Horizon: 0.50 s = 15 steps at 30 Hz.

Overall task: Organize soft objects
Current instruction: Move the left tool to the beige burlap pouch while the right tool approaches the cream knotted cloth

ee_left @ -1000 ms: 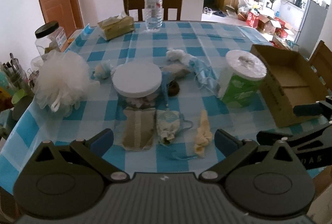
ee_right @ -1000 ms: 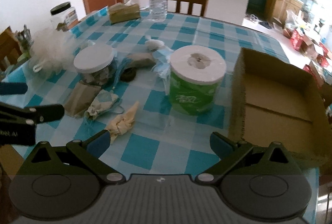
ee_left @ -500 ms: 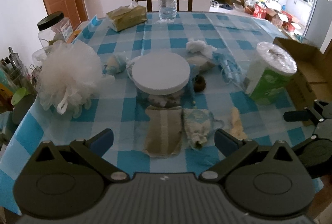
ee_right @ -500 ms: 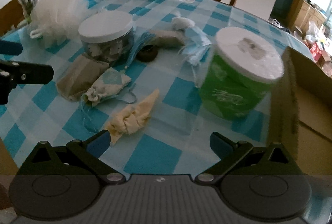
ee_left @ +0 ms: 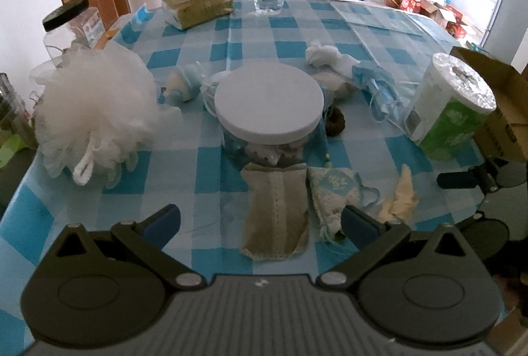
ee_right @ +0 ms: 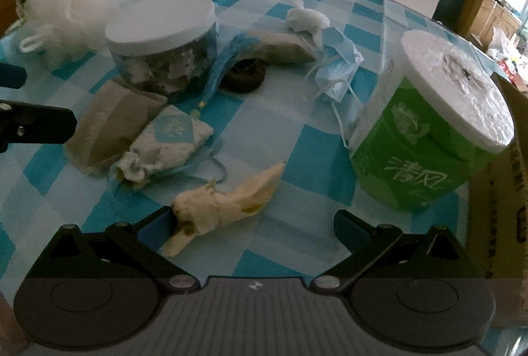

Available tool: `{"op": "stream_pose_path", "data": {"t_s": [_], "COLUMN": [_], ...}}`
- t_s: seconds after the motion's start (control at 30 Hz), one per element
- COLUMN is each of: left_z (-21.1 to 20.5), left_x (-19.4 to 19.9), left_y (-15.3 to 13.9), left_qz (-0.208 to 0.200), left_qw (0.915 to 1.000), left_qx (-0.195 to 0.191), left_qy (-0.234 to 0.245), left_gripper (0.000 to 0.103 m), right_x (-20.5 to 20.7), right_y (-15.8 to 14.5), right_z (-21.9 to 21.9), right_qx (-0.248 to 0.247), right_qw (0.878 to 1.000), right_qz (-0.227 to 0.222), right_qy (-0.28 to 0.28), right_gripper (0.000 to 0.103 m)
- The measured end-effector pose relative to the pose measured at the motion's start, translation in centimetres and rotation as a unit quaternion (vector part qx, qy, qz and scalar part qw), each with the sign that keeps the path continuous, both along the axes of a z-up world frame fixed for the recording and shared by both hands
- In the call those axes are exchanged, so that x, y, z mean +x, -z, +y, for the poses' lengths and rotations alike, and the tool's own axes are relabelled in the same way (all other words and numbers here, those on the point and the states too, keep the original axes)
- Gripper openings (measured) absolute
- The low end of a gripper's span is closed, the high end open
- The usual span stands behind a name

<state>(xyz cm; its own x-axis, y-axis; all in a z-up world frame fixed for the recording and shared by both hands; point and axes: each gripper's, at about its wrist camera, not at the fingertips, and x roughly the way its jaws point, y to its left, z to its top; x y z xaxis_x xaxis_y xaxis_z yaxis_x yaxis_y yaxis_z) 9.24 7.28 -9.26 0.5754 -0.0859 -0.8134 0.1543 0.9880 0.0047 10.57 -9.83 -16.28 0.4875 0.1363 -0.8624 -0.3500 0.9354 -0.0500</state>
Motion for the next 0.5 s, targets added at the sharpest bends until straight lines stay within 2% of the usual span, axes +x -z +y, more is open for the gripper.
{"op": "stream_pose_path", "data": {"t_s": [0.2, 0.5], "left_z": [0.1, -0.2], "left_x": [1.1, 2.5], "left_y": [1.4, 3.6], "left_qz": [0.013, 0.015], "left_qw": [0.9999, 0.9995], "left_qx": [-0.002, 0.025], "left_qy": [0.007, 0.008], "left_gripper": [0.102, 0.102], "right_x": [-0.2, -0.5], "right_y": [0.0, -0.1], "right_z": [-1.1, -2.3], "right_qx": [-0.001, -0.02], "right_qw": [1.0, 0.999], "right_qz": [0.007, 0.014], "right_qy": [0.015, 0.035], "right_gripper": [0.103, 0.103]}}
